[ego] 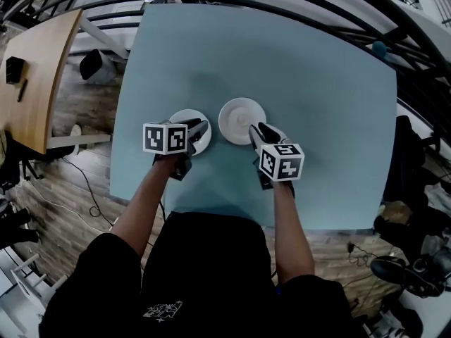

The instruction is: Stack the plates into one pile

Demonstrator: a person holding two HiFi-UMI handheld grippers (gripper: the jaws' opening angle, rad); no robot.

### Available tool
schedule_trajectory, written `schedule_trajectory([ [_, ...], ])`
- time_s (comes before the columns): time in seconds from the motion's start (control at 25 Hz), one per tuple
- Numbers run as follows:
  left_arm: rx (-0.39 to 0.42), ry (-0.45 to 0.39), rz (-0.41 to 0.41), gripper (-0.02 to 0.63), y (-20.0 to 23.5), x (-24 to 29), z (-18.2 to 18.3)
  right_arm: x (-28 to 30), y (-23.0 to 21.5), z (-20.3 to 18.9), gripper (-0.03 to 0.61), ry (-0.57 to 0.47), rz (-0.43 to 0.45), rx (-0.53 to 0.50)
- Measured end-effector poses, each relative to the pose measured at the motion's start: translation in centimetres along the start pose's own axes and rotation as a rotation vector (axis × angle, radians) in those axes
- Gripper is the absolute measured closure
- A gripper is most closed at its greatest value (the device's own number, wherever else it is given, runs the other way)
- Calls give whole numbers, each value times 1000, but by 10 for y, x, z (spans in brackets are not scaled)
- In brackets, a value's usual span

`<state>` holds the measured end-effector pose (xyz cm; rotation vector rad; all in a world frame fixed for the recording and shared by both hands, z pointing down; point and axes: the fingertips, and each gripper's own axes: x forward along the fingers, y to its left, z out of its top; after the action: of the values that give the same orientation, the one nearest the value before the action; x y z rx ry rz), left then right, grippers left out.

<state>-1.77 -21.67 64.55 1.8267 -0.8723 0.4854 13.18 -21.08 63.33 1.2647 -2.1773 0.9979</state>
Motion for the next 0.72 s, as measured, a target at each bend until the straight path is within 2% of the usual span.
schedule_trajectory([
  [0.4, -86, -54, -29, 532, 21, -50, -17, -3, 52, -35, 483, 44, 104, 172],
  [0.72, -135, -65, 11, 532, 57, -88, -39, 8, 90, -65, 483, 82, 178, 319],
])
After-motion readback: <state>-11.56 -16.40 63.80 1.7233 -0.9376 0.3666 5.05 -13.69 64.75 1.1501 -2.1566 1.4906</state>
